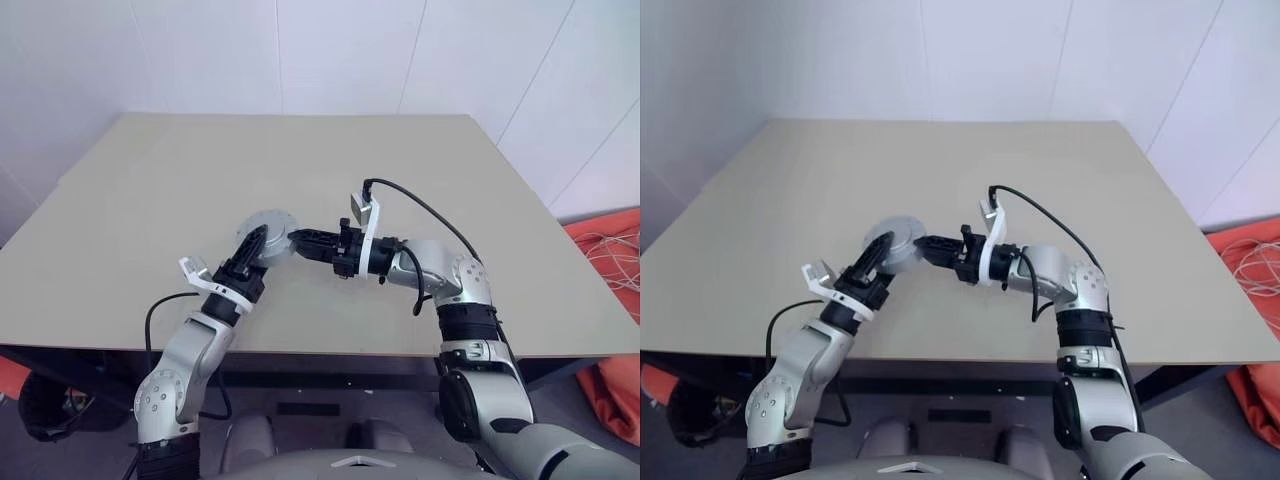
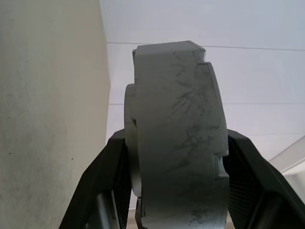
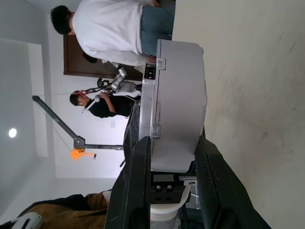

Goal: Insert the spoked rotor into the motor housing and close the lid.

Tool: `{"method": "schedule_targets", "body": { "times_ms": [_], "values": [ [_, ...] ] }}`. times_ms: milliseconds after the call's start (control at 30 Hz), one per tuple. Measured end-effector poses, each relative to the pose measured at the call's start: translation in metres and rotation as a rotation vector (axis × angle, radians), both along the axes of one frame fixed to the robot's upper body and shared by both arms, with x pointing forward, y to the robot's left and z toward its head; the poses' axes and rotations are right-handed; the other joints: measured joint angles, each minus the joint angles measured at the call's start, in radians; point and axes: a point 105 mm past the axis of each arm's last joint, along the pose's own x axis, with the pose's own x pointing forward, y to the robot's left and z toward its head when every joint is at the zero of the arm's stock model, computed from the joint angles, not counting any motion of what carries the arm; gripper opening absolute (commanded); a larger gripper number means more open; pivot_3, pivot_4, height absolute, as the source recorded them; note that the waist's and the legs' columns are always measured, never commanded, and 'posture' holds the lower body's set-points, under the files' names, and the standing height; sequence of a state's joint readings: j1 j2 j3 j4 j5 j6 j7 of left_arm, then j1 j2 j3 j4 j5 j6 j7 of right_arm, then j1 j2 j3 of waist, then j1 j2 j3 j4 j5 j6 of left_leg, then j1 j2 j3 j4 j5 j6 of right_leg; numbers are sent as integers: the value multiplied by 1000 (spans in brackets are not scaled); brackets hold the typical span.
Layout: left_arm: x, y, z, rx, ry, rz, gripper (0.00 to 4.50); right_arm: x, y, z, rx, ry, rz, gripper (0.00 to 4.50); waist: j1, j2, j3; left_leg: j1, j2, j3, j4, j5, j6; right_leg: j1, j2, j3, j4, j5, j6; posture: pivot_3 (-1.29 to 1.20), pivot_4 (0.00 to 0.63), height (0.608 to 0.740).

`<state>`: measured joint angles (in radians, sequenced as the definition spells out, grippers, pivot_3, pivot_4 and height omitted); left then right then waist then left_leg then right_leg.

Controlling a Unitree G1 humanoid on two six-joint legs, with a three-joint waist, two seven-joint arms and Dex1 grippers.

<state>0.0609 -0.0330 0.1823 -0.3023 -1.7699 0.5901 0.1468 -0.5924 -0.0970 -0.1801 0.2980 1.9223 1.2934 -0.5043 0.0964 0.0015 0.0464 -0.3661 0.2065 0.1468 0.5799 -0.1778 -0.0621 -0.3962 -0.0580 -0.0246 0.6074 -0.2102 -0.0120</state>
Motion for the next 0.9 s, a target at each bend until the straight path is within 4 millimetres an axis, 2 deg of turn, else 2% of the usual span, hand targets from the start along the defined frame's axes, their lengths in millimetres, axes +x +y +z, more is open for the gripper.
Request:
{"method": "schedule_targets", "body": {
  "times_ms": [33, 367, 667, 800, 900],
  "values": [
    [0, 0, 0, 0, 2, 1, 2159, 0, 0, 0, 1, 2, -2, 1057, 0, 0, 0, 0, 0, 0, 0, 0, 0, 0, 0, 0, 0, 0, 0, 0, 0, 740],
    [0, -1, -2, 4, 17, 5, 2131, 4, -2, 3, 35, 9, -43, 4465, 0, 0, 0, 0, 0, 0, 0, 0, 0, 0, 0, 0, 0, 0, 0, 0, 0, 740],
    [4, 7, -5, 28, 30, 69, 2131, 16, -21, -19, -118, 65, -158, 4500, 0, -1, 0, -1, 0, 0, 1, 0, 0, 1, 0, 0, 0, 0, 1, 0, 0, 740],
    [15, 27, -5, 93, 34, 217, 2131, 21, -33, -37, -187, 100, -225, 4500, -1, -1, 0, -1, 0, 0, 1, 0, 0, 1, 0, 0, 0, 1, 1, 0, 0, 740],
    [22, 44, -4, 169, 48, 337, 2131, 22, -35, -39, -194, 96, -233, 4500, -3, -1, 0, -2, 0, 0, 1, 0, 0, 1, 0, 0, 0, 1, 2, 0, 0, 740]
  ]
}}
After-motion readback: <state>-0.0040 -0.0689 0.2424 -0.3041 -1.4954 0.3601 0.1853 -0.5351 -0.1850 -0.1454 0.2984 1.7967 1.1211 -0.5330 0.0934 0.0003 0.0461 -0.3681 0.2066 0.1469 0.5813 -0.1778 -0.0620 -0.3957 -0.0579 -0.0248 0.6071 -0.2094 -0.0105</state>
